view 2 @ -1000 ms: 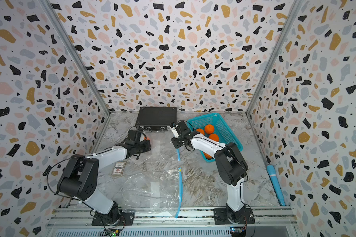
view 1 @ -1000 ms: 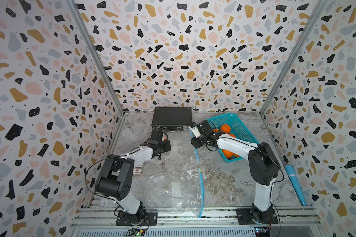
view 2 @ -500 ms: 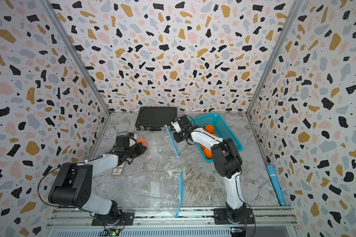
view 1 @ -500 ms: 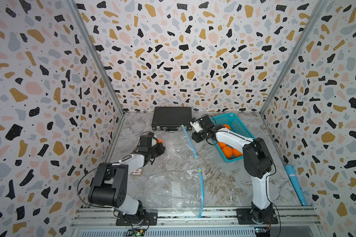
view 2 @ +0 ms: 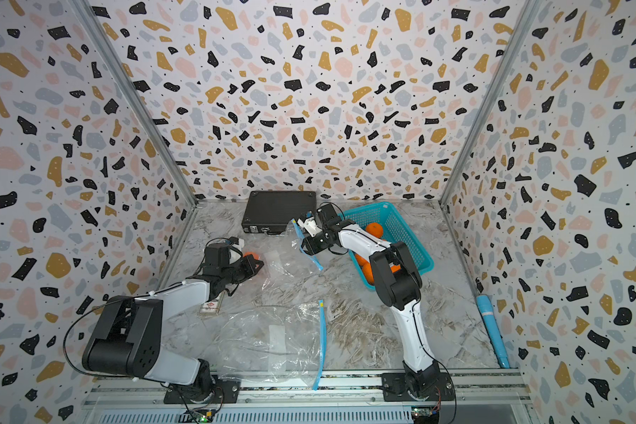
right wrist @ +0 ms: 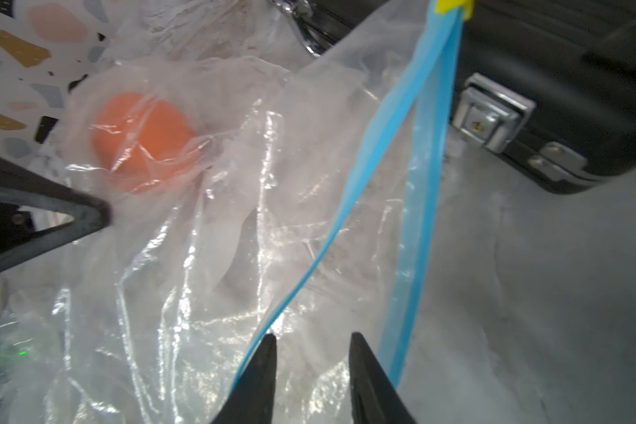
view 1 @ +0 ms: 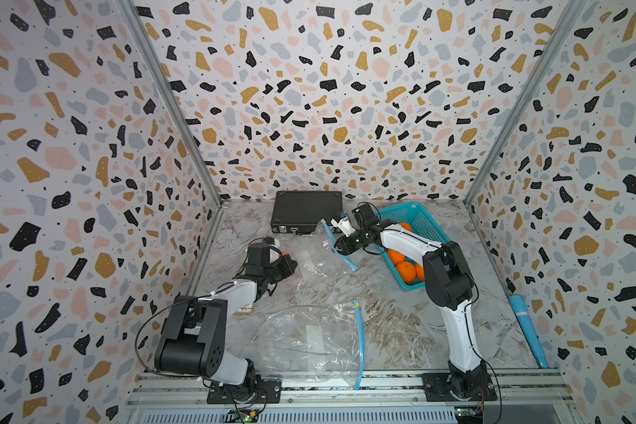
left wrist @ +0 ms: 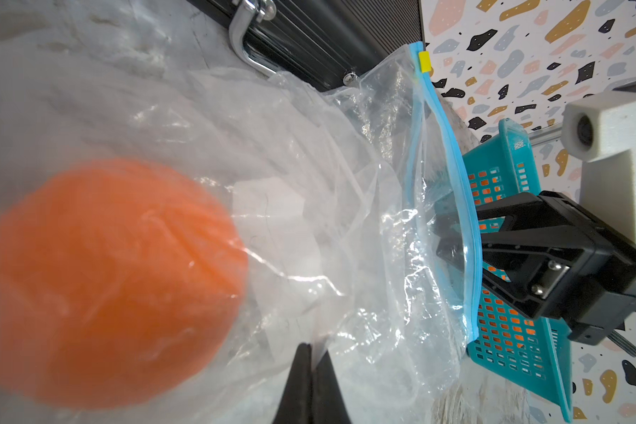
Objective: Open the zip-top bag and take out the orange
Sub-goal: Pick up the orange from the zipper food storage bag.
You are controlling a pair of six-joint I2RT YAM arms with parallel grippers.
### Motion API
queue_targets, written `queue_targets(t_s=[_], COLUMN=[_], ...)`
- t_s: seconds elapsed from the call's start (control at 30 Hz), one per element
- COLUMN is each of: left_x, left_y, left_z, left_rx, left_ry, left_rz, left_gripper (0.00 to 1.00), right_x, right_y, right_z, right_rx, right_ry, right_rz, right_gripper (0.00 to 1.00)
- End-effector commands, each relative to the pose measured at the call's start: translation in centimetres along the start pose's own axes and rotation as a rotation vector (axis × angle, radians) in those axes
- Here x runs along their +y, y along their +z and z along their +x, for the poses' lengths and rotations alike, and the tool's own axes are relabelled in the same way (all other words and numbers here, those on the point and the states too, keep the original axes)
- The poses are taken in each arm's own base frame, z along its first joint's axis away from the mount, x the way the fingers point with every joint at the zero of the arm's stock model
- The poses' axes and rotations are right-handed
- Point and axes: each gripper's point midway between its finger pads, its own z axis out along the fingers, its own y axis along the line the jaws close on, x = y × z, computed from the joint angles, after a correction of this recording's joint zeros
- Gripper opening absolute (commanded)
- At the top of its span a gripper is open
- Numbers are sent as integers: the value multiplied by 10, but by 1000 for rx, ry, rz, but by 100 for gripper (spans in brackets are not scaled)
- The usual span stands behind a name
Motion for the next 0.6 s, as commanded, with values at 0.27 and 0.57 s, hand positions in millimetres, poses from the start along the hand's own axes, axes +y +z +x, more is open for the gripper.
queue_targets(t_s=[0.27, 0.57], left_x=[12, 29], left_y=[-29, -40], left_z=[-19, -49], left_rx=[-133, -231], left_ry=[-22, -21], left_rz=[-141, -249], left_gripper=[99, 99], right_x=[25, 35], right_y=[14, 27], right_z=[4, 4], right_rx=[-12, 3], right_ry=[22, 14], right_rz=[-176, -182], right_gripper=[35, 35])
